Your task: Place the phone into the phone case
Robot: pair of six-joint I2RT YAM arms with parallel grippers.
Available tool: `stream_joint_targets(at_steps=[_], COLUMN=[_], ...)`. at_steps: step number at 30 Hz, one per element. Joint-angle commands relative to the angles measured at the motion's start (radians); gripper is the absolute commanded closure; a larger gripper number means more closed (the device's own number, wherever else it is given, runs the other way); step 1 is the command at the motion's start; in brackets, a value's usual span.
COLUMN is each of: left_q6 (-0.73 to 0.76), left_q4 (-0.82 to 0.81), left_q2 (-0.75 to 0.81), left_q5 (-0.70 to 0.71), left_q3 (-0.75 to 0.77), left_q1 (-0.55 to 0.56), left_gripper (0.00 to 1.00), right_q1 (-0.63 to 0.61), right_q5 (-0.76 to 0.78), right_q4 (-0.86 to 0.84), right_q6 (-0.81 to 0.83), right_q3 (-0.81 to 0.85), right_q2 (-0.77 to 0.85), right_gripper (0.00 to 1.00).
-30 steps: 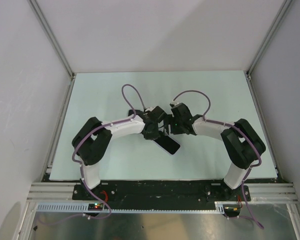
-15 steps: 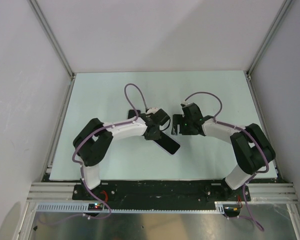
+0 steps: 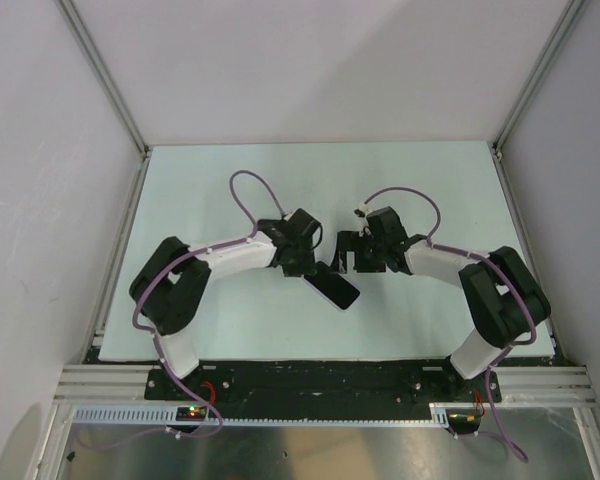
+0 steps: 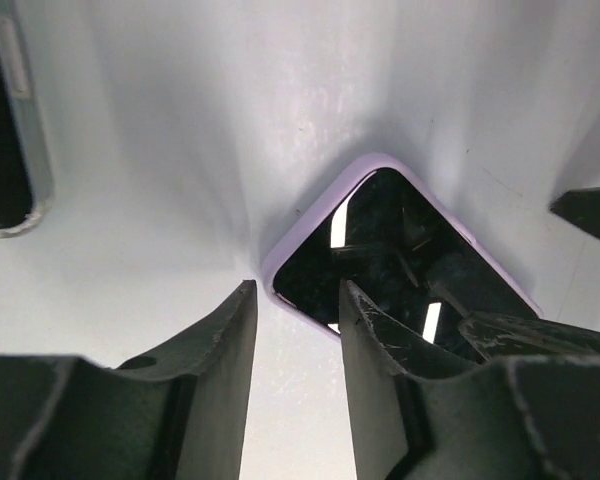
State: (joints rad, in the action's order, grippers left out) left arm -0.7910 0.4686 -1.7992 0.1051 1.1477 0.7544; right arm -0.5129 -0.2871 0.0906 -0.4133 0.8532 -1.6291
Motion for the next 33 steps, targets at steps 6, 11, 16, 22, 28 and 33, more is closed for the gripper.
stream_joint_targets(at_steps=[6,11,16,22,28,33], left_q6=[0.030,0.030,0.019,0.015,0.016,0.010], left_q4=[-0.069,-0.070,-0.081,-0.096,-0.101,-0.107], left_q2=[0.213,0.250,0.280,0.328,0.368,0.403], left_q5=[-0.066,-0.071,-0.086,-0.120,-0.144,-0.152], left_q3=[-0.069,-0.096,-0.129,-0.163,-0.187,-0.210], left_q1=[-0.103,-0.126,-0.147,-0.178,-0.202,-0.218], left_gripper=[0.51,0.51,0.51,0.50,0.50,0.50], right_q1=[-0.053,-0.122,-0.181,-0.263,-0.336,-0.379], right_q5=[-0.072,0.033,0.128,0.269,0.425,0.522], right_q4=[-0.108,-0.079,-0.024,0.050,0.129,0.190], right_q6=[0.023,0.051,0.108,0.180,0.235,0.260], right_q3=[-0.016,-0.017,-0.017,-0.003,0.041,0.098], right_q2=[-0.063,-0.049,-0.043,-0.033,-0.091,-0.181], right_gripper=[0.00,0.01,0.01,0.01,0.01,0.01])
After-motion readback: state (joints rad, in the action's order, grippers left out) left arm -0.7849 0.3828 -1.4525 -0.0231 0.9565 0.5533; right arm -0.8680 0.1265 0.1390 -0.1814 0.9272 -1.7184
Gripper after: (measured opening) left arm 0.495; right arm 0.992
